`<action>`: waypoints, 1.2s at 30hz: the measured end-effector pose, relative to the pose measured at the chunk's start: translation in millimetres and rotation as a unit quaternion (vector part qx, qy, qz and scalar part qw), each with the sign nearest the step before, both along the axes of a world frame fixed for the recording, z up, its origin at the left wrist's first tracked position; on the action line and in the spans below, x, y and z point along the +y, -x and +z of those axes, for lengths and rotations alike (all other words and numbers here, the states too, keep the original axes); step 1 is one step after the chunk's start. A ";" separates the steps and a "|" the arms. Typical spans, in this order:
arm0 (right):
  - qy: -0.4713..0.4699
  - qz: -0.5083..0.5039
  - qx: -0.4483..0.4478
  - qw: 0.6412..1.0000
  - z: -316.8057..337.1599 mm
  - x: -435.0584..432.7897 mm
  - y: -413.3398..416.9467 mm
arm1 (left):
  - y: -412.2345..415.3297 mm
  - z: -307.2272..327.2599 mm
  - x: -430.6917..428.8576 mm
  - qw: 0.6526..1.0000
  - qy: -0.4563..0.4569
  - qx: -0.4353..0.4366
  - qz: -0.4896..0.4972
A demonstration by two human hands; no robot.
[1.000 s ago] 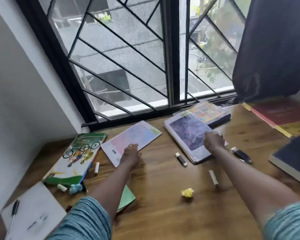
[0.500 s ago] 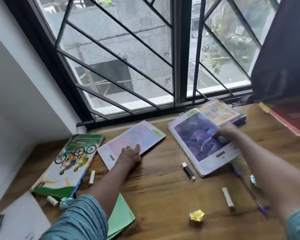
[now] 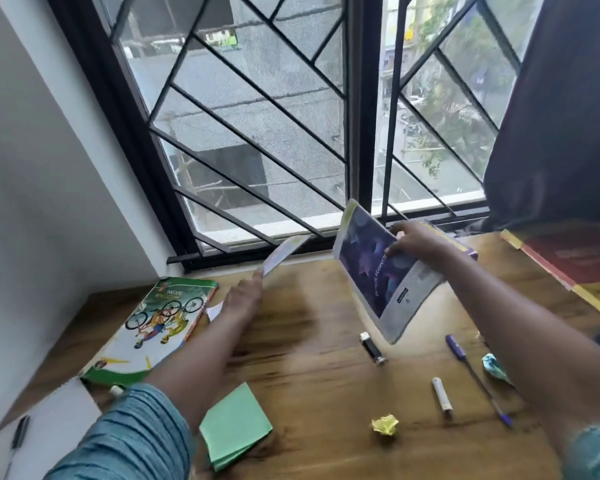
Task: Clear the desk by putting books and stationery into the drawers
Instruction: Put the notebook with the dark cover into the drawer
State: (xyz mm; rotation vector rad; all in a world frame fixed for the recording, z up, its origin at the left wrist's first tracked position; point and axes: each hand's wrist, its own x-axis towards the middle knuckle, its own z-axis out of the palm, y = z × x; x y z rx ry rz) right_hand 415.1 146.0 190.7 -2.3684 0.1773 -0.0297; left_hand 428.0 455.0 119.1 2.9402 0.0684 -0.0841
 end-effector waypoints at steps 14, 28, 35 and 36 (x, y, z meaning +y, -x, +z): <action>0.283 -0.009 -0.328 0.901 46.7 152.1 175.0 | 178.7 83.3 19.8 0.860 0.388 -0.325 -0.066; 0.402 0.060 -0.361 0.839 -26.9 199.2 401.4 | 391.7 48.8 -26.7 0.533 0.839 -0.063 0.091; 0.284 0.071 -0.277 0.915 -39.1 122.1 456.4 | 439.3 34.8 -80.1 0.710 0.702 0.014 0.053; 0.276 0.052 -0.271 0.921 -42.1 103.1 463.1 | 445.3 33.8 -94.5 0.718 0.694 0.029 0.052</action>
